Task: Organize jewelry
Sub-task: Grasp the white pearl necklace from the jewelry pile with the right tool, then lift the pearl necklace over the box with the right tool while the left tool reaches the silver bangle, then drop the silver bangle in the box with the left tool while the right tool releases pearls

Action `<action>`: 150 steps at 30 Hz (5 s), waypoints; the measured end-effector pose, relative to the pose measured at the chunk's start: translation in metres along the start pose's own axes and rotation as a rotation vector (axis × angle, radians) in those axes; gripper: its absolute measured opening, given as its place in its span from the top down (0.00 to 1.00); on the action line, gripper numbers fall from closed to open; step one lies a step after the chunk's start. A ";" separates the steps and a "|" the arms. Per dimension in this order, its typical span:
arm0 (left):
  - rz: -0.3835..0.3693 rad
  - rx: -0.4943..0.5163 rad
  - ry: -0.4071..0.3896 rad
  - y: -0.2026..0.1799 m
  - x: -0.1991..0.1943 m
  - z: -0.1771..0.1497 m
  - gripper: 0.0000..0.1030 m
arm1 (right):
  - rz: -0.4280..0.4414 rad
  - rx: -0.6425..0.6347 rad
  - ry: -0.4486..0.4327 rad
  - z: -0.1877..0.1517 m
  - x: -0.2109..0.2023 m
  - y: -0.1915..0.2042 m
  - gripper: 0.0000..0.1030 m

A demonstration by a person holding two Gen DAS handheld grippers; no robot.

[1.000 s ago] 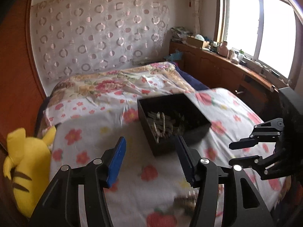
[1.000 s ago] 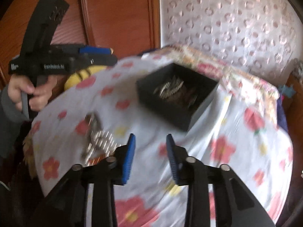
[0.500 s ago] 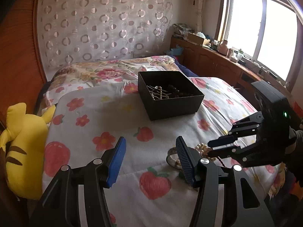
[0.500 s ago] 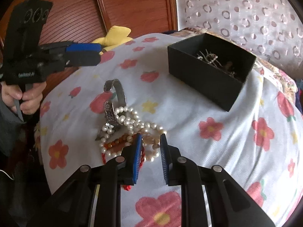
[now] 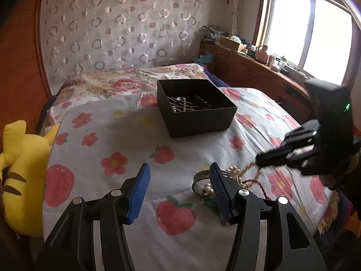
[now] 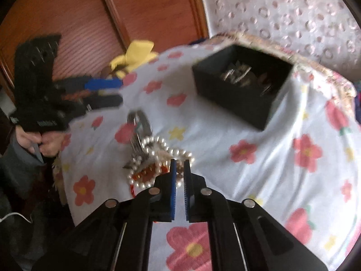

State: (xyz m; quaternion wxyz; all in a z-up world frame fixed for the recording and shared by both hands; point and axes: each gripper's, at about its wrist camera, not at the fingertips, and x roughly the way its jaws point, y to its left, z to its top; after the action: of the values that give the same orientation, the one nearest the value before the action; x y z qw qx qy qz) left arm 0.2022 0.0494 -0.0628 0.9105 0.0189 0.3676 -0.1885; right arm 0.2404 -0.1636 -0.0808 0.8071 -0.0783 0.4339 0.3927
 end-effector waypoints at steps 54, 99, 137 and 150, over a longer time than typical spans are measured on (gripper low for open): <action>-0.063 0.089 0.075 -0.009 0.019 -0.016 0.50 | -0.210 -0.240 -0.105 0.042 -0.035 0.025 0.92; -0.143 0.234 0.290 -0.055 0.134 0.044 0.96 | -0.397 -0.161 -0.110 0.056 -0.042 -0.048 0.92; -0.001 0.025 0.002 0.023 0.091 0.133 0.76 | -0.309 -0.218 -0.241 0.146 -0.034 -0.041 0.92; 0.030 0.000 0.014 0.049 0.059 0.086 0.67 | -0.270 -0.202 -0.171 0.142 0.013 -0.041 0.91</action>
State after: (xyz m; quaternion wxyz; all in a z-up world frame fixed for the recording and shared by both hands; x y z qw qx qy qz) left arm 0.3153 0.0602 -0.0449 0.9106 0.0256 0.3736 -0.1749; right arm 0.3640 -0.1184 -0.0130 0.8743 -0.1829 0.3078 0.3277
